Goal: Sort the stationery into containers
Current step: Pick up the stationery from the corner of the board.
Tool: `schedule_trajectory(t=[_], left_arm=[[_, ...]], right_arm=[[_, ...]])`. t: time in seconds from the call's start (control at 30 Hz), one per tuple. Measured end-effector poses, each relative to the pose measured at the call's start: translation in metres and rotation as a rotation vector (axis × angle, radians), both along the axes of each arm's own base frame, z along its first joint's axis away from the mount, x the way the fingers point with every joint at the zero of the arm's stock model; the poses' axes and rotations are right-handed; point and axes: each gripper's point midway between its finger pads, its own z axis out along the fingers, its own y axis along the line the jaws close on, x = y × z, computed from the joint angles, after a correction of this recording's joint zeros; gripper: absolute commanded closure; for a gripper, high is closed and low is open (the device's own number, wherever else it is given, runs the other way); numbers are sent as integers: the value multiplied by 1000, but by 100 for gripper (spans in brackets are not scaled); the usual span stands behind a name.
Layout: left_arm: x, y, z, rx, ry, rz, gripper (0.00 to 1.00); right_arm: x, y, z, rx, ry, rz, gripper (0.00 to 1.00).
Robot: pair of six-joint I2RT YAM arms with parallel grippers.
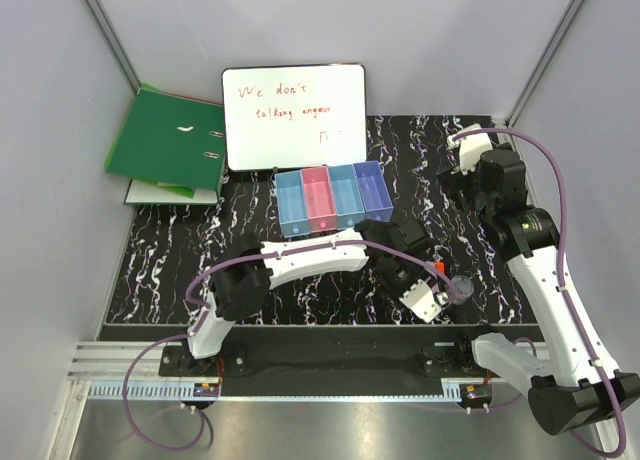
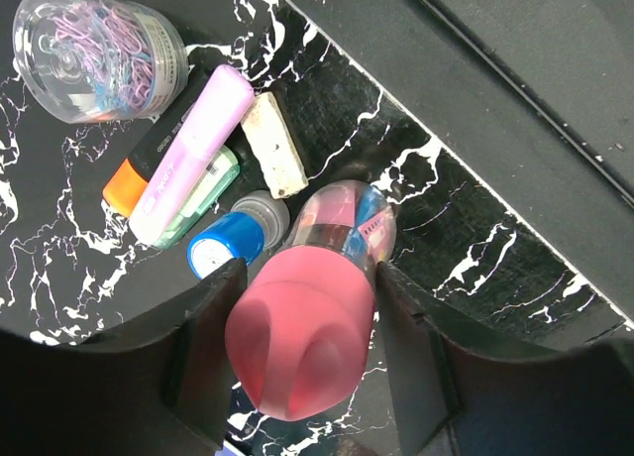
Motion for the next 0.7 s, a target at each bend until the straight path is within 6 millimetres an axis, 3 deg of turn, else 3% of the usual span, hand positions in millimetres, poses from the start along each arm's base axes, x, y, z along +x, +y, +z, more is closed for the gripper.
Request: schedule_trajectory(t=[0.13,0.2,0.23,0.53,0.7], left_arm=[[-1,0,1,0,2,1,66],[0,-1,1,-2,-2,2,93],[0,-1,1,-2,-2,2,100],[2,2,1,11,-15,32,100],[13,26,1,49,3,141,100]], right_arm=[[0,0,0,0,0,0,3],[0,0,0,0,0,0,3],[0,0,0,0,0,0,3],[0,0,0,-1,0,0,3],[0,0,0,-1,-1,0,3]])
